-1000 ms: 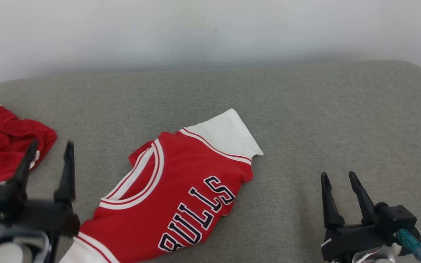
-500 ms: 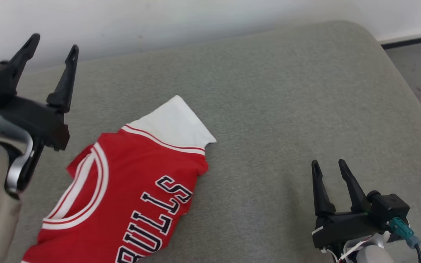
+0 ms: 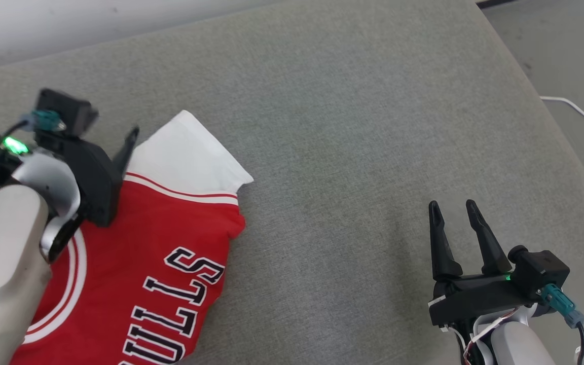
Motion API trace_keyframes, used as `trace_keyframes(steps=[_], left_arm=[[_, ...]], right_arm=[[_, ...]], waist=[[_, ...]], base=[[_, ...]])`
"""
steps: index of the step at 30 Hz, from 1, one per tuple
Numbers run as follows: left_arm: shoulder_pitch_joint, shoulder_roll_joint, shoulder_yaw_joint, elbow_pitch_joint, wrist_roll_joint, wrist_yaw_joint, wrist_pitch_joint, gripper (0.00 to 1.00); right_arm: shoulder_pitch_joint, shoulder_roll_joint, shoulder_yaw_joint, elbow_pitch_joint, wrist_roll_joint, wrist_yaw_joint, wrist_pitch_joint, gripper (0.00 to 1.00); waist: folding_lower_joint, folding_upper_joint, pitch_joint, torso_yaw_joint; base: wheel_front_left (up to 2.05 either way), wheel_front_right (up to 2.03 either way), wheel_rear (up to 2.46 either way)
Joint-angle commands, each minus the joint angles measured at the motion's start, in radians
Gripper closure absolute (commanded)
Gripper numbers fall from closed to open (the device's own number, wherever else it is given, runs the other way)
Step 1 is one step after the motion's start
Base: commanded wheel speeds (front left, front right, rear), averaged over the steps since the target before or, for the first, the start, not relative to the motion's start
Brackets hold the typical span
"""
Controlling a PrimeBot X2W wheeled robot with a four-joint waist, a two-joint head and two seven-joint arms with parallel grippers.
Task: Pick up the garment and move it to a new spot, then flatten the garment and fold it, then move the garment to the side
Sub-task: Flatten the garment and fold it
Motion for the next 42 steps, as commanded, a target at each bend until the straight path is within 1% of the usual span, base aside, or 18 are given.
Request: trace_keyframes(steps=[1, 4, 7, 8, 10, 13, 14, 15, 16, 17, 21, 23, 26, 30, 34, 38, 41, 42], left_arm=[[-0.019, 0.021, -0.045, 0.03, -0.026, 0.001, 0.033, 0.0], [-0.024, 0.037, -0.108, 0.069, -0.072, 0.001, 0.081, 0.0], [-0.036, 0.054, -0.157, 0.093, -0.104, 0.001, 0.106, 0.0], [-0.036, 0.054, -0.157, 0.093, -0.104, 0.001, 0.106, 0.0], [-0.037, 0.059, -0.188, 0.104, -0.128, 0.001, 0.125, 0.0], [-0.03, 0.049, -0.224, 0.112, -0.182, 0.001, 0.154, 0.0], [-0.03, 0.051, -0.243, 0.112, -0.189, 0.001, 0.165, 0.07], [-0.031, 0.054, -0.258, 0.11, -0.194, 0.001, 0.169, 0.52], [-0.033, 0.057, -0.27, 0.111, -0.201, 0.0, 0.166, 0.85], [-0.034, 0.059, -0.284, 0.113, -0.204, 0.001, 0.164, 1.0], [-0.06, 0.062, -0.345, 0.104, -0.191, 0.001, 0.128, 1.0], [-0.085, 0.042, -0.353, 0.086, -0.2, 0.001, 0.084, 1.0], [-0.13, 0.024, -0.374, 0.051, -0.186, 0.001, 0.022, 1.0], [-0.179, -0.006, -0.4, -0.008, -0.194, 0.001, -0.04, 1.0], [-0.229, -0.045, -0.402, -0.084, -0.215, 0.001, -0.076, 1.0], [-0.262, -0.077, -0.391, -0.168, -0.234, 0.002, -0.091, 1.0], [-0.282, -0.103, -0.378, -0.23, -0.248, 0.011, -0.096, 1.0], [-0.295, -0.124, -0.359, -0.261, -0.263, 0.021, -0.101, 1.0]], right_arm=[[-0.006, -0.001, 0.002, -0.004, 0.005, 0.003, -0.005, 0.0], [-0.006, -0.001, 0.0, -0.007, 0.007, 0.003, -0.005, 0.0], [-0.008, -0.001, -0.005, -0.007, 0.005, 0.003, -0.005, 0.0], [-0.008, -0.001, -0.005, -0.007, 0.005, 0.003, -0.005, 0.0], [-0.012, -0.001, -0.009, -0.005, 0.001, 0.003, -0.005, 0.0], [-0.015, -0.001, -0.012, -0.004, -0.006, 0.003, -0.005, 0.0], [-0.016, -0.001, -0.012, -0.003, -0.007, 0.003, -0.005, 0.0], [-0.017, -0.001, -0.012, -0.003, -0.009, 0.003, -0.005, 0.0], [-0.018, -0.001, -0.012, -0.003, -0.01, 0.003, -0.005, 0.0], [-0.019, -0.001, -0.011, -0.003, -0.011, 0.003, -0.005, 0.0], [-0.022, -0.001, -0.007, -0.005, -0.01, 0.003, -0.005, 0.0], [-0.022, -0.001, -0.008, -0.006, -0.008, 0.003, -0.005, 0.0], [-0.012, -0.002, -0.008, 0.0, -0.007, 0.003, -0.005, 0.0], [0.002, -0.001, -0.013, 0.007, -0.011, 0.003, -0.005, 0.0], [0.017, -0.002, -0.028, 0.011, -0.022, 0.003, -0.004, 0.0], [0.029, -0.001, -0.047, 0.018, -0.028, 0.003, -0.003, 0.0], [0.041, -0.002, -0.056, 0.023, -0.035, 0.003, -0.003, 0.0], [0.048, -0.001, -0.061, 0.027, -0.036, 0.003, -0.003, 0.0]], waist=[[-0.0002, -0.0001, 0.026, -0.024], [-0.0002, -0.0001, 0.031, -0.027], [-0.0002, -0.0001, 0.034, -0.027], [-0.0002, -0.0001, 0.034, -0.027], [-0.0002, -0.0001, 0.032, -0.025], [-0.0002, -0.0001, 0.025, -0.02], [-0.0002, -0.0001, 0.022, -0.018], [-0.0002, -0.0001, 0.02, -0.016], [-0.0002, -0.0001, 0.019, -0.014], [-0.0002, -0.0001, 0.018, -0.013], [-0.0002, -0.0001, 0.017, -0.008], [-0.0002, -0.0001, 0.013, -0.006], [-0.0002, -0.0001, -0.004, -0.001], [-0.0002, -0.0001, -0.036, 0.007], [-0.0002, -0.0001, -0.075, 0.019], [-0.0002, -0.0001, -0.115, 0.033], [-0.0002, -0.0001, -0.143, 0.043], [-0.0002, -0.0001, -0.16, 0.049]], base=[[0.0, 0.0, 0.0], [0.0, 0.0, 0.0], [0.0, 0.0, 0.0], [0.0, 0.0, 0.0], [0.0, 0.0, 0.0], [0.0, 0.0, 0.0], [0.0, 0.0, 0.0], [0.0, 0.0, 0.0], [0.0, 0.0, 0.0], [0.0, 0.0, 0.0], [0.0, 0.0, 0.0], [0.0, 0.0, 0.0], [0.0, 0.0, 0.0], [0.0, 0.0, 0.0], [0.0, 0.0, 0.0], [0.0, 0.0, 0.0], [0.0, 0.0, 0.0], [0.0, 0.0, 0.0]])
